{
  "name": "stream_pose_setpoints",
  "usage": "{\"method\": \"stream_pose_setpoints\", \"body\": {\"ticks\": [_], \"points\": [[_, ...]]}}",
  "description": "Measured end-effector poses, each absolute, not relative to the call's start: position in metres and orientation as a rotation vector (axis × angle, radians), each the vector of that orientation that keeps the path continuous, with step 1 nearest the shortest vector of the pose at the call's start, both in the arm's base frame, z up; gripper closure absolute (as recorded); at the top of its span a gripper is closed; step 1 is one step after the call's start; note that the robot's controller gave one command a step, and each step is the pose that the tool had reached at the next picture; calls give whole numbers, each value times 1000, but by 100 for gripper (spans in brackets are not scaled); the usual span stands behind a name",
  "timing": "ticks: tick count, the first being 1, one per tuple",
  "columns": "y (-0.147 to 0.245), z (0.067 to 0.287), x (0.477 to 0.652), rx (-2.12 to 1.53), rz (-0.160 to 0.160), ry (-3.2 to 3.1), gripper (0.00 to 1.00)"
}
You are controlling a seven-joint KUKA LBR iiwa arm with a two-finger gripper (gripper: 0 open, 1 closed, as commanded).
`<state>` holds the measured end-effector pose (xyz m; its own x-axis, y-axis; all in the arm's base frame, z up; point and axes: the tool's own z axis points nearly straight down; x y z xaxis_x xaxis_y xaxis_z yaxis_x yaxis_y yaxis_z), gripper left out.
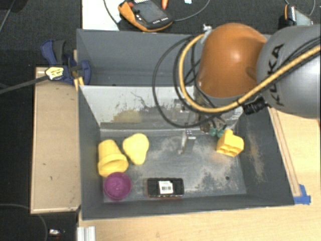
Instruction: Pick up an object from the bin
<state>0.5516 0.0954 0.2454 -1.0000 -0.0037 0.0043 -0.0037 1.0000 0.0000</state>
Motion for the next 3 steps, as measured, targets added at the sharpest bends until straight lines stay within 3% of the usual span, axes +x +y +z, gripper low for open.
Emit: {"method": "stream_pose_setpoints", "body": {"ticks": [1, 2, 3], "points": [[95, 250, 553, -1, -1, -3145, 0], [183, 102, 559, -21, -5, -3150, 0], [170, 165, 591, 38, -5, -3165, 0]]}}
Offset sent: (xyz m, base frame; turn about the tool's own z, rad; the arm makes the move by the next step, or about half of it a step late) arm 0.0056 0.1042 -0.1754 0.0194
